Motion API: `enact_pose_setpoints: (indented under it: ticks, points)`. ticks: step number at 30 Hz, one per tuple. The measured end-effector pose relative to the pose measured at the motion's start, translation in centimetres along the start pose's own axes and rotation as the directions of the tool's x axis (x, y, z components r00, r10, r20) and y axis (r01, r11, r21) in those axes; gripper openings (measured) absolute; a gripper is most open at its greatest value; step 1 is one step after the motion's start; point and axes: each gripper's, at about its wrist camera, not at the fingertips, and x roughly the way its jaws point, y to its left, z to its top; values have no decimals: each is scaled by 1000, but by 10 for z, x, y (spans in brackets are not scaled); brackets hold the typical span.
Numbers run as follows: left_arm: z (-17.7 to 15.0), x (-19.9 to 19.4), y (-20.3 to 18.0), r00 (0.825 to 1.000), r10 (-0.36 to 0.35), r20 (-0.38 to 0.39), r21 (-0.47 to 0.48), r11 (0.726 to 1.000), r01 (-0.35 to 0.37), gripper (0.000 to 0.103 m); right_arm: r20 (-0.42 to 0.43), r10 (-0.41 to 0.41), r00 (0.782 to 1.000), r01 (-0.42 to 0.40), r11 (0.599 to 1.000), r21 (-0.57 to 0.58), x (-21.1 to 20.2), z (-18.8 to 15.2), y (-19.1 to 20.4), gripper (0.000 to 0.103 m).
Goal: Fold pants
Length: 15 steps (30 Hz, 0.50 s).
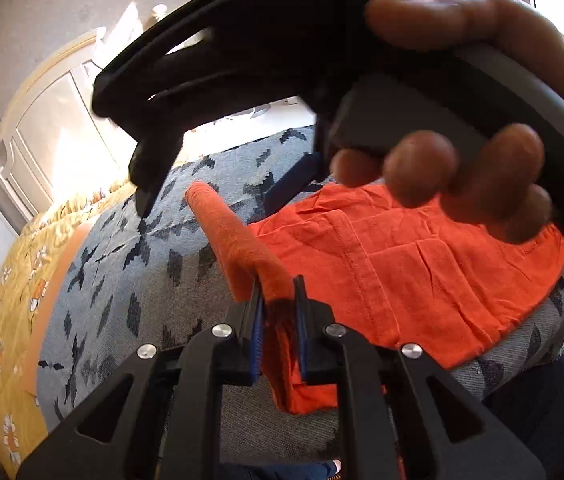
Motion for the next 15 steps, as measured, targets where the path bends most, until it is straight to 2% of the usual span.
enact_pose_setpoints:
  ticks: [2, 3, 4, 5, 7, 11, 15]
  points:
    - [9, -4, -26, 1000, -8, 19, 56, 998, 7, 12, -22, -33, 999, 34, 999, 14, 0, 5, -14, 94]
    - [15, -7, -39, 999, -9, 36, 79, 997, 6, 12, -24, -48, 999, 48, 999, 18, -6, 2, -24, 84]
    - [21, -10, -53, 998, -9, 58, 106, 994, 3, 12, -35, -57, 998, 57, 998, 26, -16, -4, -34, 51]
    - [27, -13, -68, 997, -21, 78, 130, 991, 11, 12, -32, -63, 998, 64, 997, 47, -29, -13, -47, 25]
    - [38, -14, -102, 993, -66, 102, 169, 984, 48, 12, 10, -88, 996, 87, 993, 83, -64, -36, -73, 14]
    - [54, -17, -182, 974, -181, 138, 261, 955, 141, 12, 91, -168, 982, 147, 969, 198, -139, -89, -129, 10]
    - [63, -17, -256, 953, -266, 146, 334, 920, 206, 12, 115, -273, 955, 225, 921, 319, -189, -142, -188, 10]
